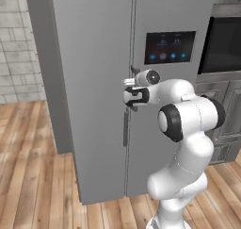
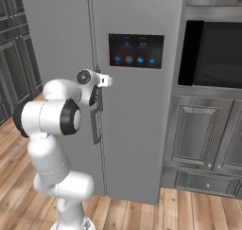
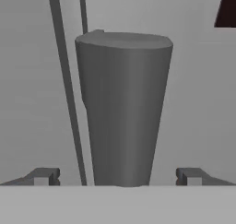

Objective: Take the lemon wedge from the fridge and place it on the plate with fish on the dining counter.

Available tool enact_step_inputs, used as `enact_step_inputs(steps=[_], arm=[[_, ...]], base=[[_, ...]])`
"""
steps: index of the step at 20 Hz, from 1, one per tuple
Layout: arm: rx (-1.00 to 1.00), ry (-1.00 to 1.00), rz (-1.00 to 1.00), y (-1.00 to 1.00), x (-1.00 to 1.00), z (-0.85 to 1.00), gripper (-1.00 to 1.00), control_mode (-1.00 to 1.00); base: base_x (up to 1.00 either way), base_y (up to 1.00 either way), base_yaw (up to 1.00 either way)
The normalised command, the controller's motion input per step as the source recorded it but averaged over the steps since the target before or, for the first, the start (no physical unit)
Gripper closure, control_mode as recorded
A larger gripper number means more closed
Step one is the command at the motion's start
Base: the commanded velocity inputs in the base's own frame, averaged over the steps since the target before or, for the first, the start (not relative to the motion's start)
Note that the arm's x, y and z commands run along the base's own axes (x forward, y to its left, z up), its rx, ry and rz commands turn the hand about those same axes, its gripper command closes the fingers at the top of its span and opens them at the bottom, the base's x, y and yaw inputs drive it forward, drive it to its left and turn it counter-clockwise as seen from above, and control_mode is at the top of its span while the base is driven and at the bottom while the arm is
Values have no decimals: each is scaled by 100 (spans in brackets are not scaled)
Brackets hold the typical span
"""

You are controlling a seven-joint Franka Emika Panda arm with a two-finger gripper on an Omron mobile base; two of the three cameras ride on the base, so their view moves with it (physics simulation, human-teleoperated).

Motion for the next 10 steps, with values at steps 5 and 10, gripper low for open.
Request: enact_step_inputs(steps=[5, 10], arm=[[0, 0, 0, 0, 25, -4, 100, -100], [2, -3, -10, -30, -49, 14, 100, -100]], base=[[0, 0, 0], [0, 0, 0]])
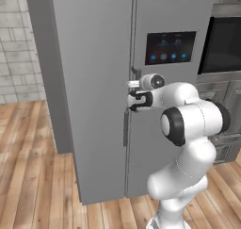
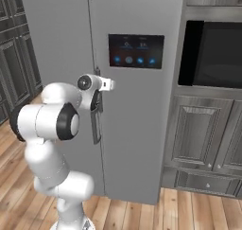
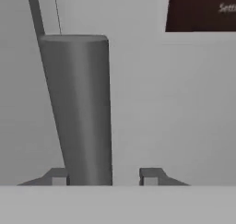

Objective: Take the lemon wedge from the fridge and place it on the plate with fish on the dining counter.

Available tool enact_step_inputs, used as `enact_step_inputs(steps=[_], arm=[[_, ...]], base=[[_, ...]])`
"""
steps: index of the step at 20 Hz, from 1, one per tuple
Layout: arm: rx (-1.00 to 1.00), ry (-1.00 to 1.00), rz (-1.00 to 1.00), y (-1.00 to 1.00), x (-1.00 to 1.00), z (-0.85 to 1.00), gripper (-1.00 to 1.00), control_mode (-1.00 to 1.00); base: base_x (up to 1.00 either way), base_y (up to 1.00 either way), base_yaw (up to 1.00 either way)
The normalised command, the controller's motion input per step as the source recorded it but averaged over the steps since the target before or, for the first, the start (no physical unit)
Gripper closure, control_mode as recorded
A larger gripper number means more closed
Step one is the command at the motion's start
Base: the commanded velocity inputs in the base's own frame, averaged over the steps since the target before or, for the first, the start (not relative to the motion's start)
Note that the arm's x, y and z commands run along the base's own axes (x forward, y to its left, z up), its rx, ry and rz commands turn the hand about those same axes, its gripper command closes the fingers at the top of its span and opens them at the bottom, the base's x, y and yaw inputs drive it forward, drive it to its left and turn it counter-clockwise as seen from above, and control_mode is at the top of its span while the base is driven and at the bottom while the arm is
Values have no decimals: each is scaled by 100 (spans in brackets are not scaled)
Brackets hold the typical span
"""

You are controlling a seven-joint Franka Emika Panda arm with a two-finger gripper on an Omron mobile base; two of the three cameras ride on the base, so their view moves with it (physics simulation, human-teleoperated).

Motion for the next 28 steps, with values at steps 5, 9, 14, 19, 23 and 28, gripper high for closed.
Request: enact_step_inputs(steps=[5, 9, 14, 19, 23, 28], arm=[[10, -2, -32, -76, -100, 47, 100, -100], [9, 0, -41, -89, -100, 56, 100, -100], [10, 0, -43, -95, -100, 57, 100, -100], [17, 0, -47, -92, -100, 74, 100, -100], [16, 0, -46, -74, -100, 84, -100, -100], [0, -4, -28, 48, -82, 93, -100, -100]], base=[[0, 0, 0], [0, 0, 0], [0, 0, 0], [0, 0, 0], [0, 0, 0], [0, 0, 0]])
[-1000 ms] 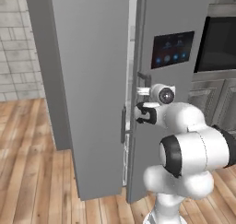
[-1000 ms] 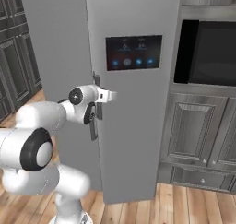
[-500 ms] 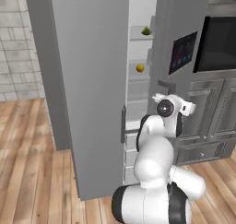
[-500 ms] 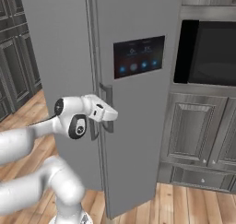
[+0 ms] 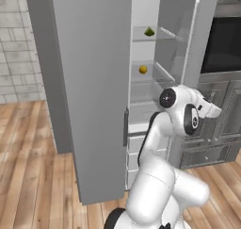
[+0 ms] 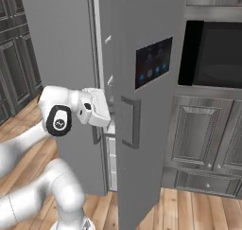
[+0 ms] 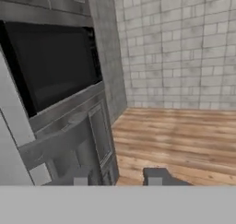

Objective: Take the lemon wedge from the fridge and place it on the plate with fish on the dining counter.

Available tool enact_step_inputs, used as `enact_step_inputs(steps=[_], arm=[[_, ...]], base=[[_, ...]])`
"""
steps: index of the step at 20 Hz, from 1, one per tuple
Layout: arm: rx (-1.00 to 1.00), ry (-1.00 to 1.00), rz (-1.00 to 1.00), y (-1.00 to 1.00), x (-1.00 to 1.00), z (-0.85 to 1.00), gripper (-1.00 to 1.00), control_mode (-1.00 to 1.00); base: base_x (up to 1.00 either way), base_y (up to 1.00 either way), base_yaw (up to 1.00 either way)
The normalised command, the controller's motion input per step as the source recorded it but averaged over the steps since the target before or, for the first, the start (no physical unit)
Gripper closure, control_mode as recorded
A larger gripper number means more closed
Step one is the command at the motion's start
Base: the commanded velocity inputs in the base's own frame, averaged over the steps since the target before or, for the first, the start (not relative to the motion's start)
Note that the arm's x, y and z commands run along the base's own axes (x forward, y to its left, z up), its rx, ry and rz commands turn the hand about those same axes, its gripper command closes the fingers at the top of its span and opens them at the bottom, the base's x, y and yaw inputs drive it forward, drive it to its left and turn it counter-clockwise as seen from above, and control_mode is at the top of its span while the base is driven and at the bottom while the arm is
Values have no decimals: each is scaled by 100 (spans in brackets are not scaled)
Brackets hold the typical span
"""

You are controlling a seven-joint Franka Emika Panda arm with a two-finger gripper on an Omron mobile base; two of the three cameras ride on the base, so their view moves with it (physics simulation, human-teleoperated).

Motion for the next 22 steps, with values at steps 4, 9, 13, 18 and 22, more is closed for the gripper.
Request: enact_step_inputs(steps=[4, 9, 13, 18, 22], arm=[[-4, 0, -14, 100, -16, 49, -100, -100], [-2, -3, -18, 67, 57, 20, -100, -100], [-1, 1, -14, -25, 100, 0, -100, -100], [0, 5, -6, -48, 98, 0, -100, -100], [1, 9, -6, -64, 98, 0, -100, -100]], base=[[0, 0, 0], [0, 0, 0], [0, 0, 0], [0, 0, 0], [0, 0, 0]])
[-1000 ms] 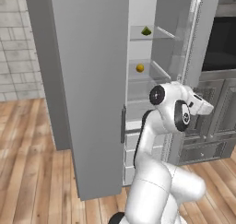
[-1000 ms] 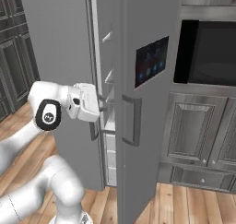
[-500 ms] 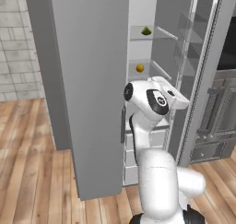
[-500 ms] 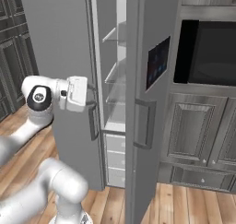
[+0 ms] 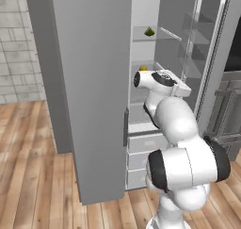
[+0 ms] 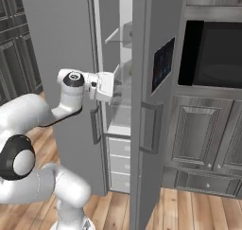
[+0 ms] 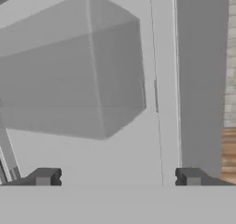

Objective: Take the lemon wedge from the fridge and place it on the plate with fish on the dining counter.

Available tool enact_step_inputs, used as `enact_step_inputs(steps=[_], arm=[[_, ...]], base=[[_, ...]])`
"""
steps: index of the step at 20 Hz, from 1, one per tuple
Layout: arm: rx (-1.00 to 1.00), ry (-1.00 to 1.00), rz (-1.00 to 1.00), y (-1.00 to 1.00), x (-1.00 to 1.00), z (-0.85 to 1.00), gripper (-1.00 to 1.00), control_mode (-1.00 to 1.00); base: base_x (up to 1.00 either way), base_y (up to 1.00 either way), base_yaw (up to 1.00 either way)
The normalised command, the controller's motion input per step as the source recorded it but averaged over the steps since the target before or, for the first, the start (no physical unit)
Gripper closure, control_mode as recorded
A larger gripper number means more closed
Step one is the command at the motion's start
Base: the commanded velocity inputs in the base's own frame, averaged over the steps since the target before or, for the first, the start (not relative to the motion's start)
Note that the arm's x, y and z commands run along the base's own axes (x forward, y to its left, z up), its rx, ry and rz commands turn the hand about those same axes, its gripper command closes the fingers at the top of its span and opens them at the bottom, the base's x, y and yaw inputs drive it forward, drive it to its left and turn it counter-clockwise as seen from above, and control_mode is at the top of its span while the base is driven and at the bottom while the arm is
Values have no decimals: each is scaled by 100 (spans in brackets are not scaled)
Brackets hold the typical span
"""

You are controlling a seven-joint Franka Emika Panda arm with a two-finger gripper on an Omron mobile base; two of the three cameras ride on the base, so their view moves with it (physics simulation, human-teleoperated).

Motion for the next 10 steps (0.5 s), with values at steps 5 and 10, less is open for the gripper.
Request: enact_step_inputs(steps=[5, 10], arm=[[5, 12, -1, -75, 74, 0, -100, -100], [12, 5, -10, -98, 1, 0, -100, -100]], base=[[0, 0, 0], [0, 0, 0]])
